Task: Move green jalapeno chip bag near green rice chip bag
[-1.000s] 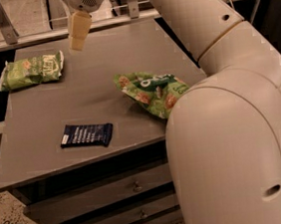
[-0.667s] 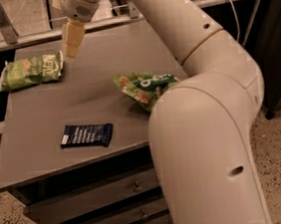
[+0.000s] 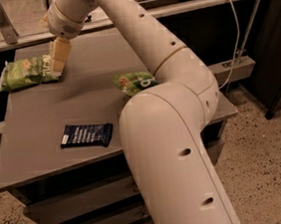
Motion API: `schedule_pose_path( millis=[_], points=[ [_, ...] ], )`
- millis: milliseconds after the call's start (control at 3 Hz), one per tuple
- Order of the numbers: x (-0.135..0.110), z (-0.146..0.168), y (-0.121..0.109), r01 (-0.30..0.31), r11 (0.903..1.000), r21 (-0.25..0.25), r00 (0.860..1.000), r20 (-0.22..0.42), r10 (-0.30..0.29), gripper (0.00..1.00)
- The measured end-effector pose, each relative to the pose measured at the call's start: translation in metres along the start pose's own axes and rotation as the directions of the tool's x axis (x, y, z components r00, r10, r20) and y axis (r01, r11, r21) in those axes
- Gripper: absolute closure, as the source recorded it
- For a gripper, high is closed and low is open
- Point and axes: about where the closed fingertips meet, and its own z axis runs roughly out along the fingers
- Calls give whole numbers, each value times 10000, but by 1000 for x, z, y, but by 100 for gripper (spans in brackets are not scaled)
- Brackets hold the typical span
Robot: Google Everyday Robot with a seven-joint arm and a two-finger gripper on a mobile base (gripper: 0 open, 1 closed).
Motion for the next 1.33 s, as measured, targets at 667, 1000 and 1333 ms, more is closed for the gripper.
schedule_pose_path(
  millis=[667, 1000, 1333],
  points=[
    [-4, 52, -12, -426, 9991, 11, 9990, -132, 427, 0],
    [4, 68, -16, -731, 9971, 208, 9896, -1228, 751, 0],
    [21, 86, -8, -1177, 9930, -71, 9694, -2179, 1134, 4]
  ],
)
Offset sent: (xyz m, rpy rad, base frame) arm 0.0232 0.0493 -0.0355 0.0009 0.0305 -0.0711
